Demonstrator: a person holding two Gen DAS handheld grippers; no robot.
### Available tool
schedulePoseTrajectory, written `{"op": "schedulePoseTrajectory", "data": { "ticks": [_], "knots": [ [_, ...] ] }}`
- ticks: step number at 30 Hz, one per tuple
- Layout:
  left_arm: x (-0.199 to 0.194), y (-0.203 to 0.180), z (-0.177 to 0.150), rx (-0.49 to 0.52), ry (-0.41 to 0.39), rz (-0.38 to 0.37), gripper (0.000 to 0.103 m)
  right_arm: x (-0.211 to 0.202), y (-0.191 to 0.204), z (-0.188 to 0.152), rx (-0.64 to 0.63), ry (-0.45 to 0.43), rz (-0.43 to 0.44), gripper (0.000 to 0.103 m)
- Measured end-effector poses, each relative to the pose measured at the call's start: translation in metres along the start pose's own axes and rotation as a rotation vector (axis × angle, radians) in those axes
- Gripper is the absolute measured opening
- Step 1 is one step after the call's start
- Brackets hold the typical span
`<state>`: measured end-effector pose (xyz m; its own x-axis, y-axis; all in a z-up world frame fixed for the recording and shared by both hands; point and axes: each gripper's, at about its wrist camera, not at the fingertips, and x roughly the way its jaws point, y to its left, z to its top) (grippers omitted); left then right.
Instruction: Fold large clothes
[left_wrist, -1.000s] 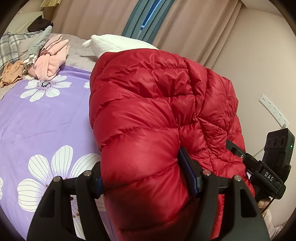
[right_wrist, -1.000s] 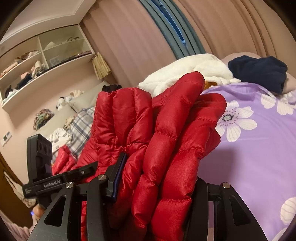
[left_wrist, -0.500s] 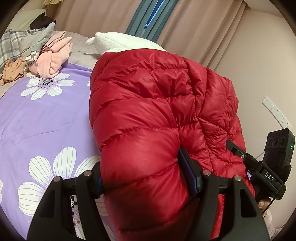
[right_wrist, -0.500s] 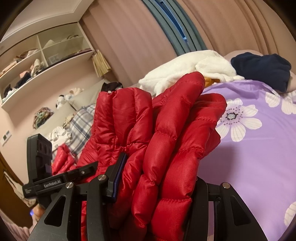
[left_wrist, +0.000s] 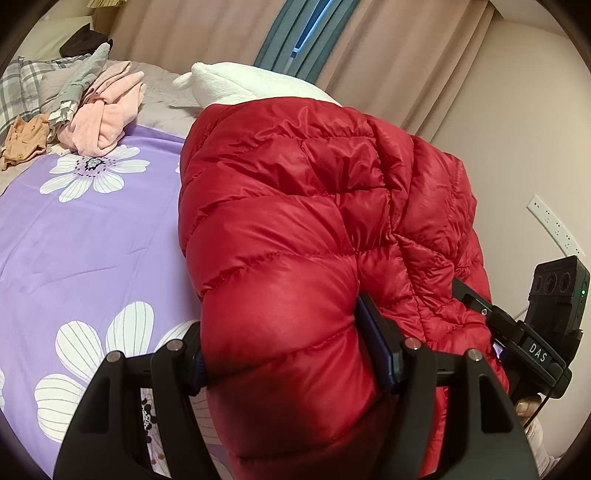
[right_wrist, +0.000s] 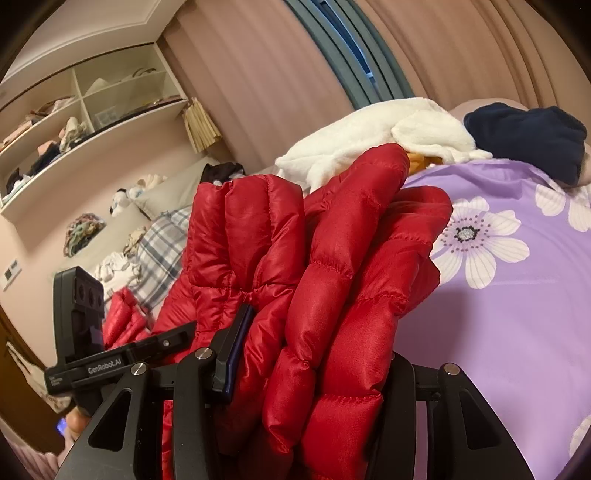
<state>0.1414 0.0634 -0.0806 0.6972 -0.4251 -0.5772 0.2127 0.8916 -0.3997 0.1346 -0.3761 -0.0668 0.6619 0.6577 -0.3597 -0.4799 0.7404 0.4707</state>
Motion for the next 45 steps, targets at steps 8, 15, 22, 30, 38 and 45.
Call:
{"op": "schedulePoseTrajectory", "data": {
  "ticks": [8, 15, 22, 30, 38, 45],
  "knots": [
    [0.001, 0.001, 0.001, 0.000, 0.000, 0.000, 0.067, 0.001, 0.001, 0.000, -0.003, -0.002, 0.000, 0.047],
    [0.001, 0.002, 0.002, -0.003, 0.006, 0.002, 0.067, 0.004, 0.002, -0.001, -0.001, 0.004, -0.002, 0.047],
    [0.002, 0.001, 0.003, -0.006, 0.010, 0.005, 0.067, 0.006, 0.002, 0.002, 0.003, 0.010, -0.003, 0.047],
    [0.004, 0.003, 0.004, -0.011, 0.019, 0.008, 0.068, 0.011, 0.003, 0.002, 0.011, 0.018, -0.006, 0.047],
    [0.011, 0.001, 0.005, -0.011, 0.033, 0.019, 0.068, 0.016, 0.003, 0.003, 0.032, 0.028, -0.009, 0.047],
    [0.017, 0.002, 0.005, -0.019, 0.045, 0.028, 0.068, 0.023, 0.005, 0.003, 0.046, 0.036, -0.013, 0.047]
  ]
}}
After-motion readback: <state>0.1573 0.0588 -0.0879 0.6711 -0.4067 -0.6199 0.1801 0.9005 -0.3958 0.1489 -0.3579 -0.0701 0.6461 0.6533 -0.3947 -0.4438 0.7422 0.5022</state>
